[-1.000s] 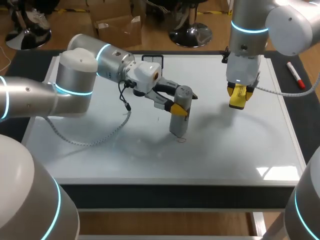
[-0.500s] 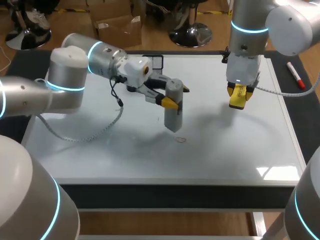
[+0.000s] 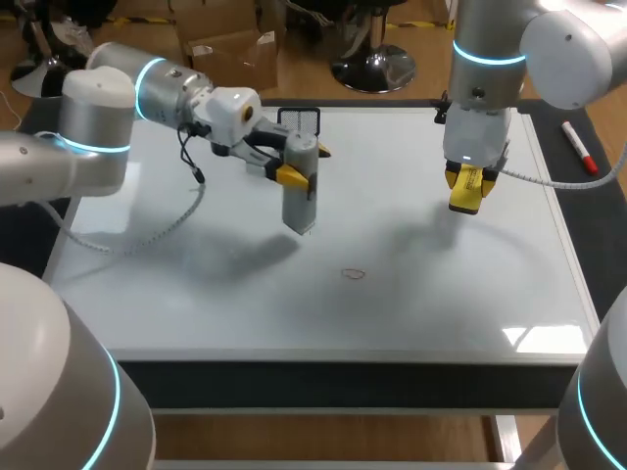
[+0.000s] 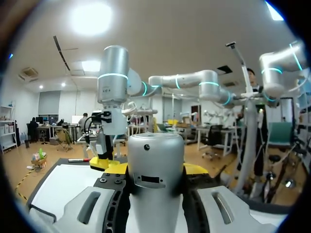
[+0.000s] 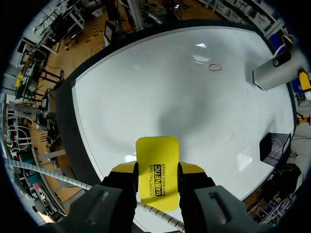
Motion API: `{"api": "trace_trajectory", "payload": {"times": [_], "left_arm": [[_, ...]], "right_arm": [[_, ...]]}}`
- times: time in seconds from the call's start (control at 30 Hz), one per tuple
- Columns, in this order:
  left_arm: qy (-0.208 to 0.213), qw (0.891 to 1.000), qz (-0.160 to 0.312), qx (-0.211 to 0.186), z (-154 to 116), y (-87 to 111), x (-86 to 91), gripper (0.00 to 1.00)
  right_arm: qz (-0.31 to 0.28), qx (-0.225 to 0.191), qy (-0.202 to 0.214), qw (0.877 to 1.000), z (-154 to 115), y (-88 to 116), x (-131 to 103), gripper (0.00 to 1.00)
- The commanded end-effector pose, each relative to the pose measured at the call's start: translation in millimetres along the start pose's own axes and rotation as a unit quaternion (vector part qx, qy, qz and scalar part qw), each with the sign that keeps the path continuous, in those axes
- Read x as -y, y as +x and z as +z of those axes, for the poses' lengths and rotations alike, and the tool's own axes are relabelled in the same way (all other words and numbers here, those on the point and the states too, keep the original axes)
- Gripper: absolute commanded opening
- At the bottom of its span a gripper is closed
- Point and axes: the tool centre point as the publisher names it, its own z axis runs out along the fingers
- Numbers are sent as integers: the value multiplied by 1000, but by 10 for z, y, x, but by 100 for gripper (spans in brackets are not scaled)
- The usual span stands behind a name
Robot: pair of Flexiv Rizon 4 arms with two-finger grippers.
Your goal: Pick up the inspection probe, press it on each red-marked spot on the whiteboard one by one, put down the probe, pick up the eraser, and wipe off all the red marks.
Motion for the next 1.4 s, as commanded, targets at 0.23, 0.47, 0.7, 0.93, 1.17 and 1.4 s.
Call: {"api": "trace_trajectory", "payload": {"times": [0.23, 0.47, 0.7, 0.93, 1.17, 1.4], "left_arm": [[2, 1000, -8, -2, -556, 8, 87, 0], [18, 1000, -1, -3, -872, -3, 149, 0], [13, 1000, -1, -1, -1221, -47, 135, 0], [16, 1000, -6, 2, -1501, -80, 68, 0], [23, 1000, -3, 8, -1661, -81, 6, 0], [36, 999, 8, 11, -1700, -58, 8, 0]], "right_arm": [[-1, -1, 2, 1000, -9, 12, 1, 0], [-1, -1, 2, 1000, -9, 12, 1, 0], [-1, -1, 2, 1000, -9, 12, 1, 0], [-1, -1, 2, 1000, -9, 12, 1, 0], [-1, -1, 2, 1000, -9, 12, 1, 0], [-1, -1, 2, 1000, -9, 12, 1, 0]]}}
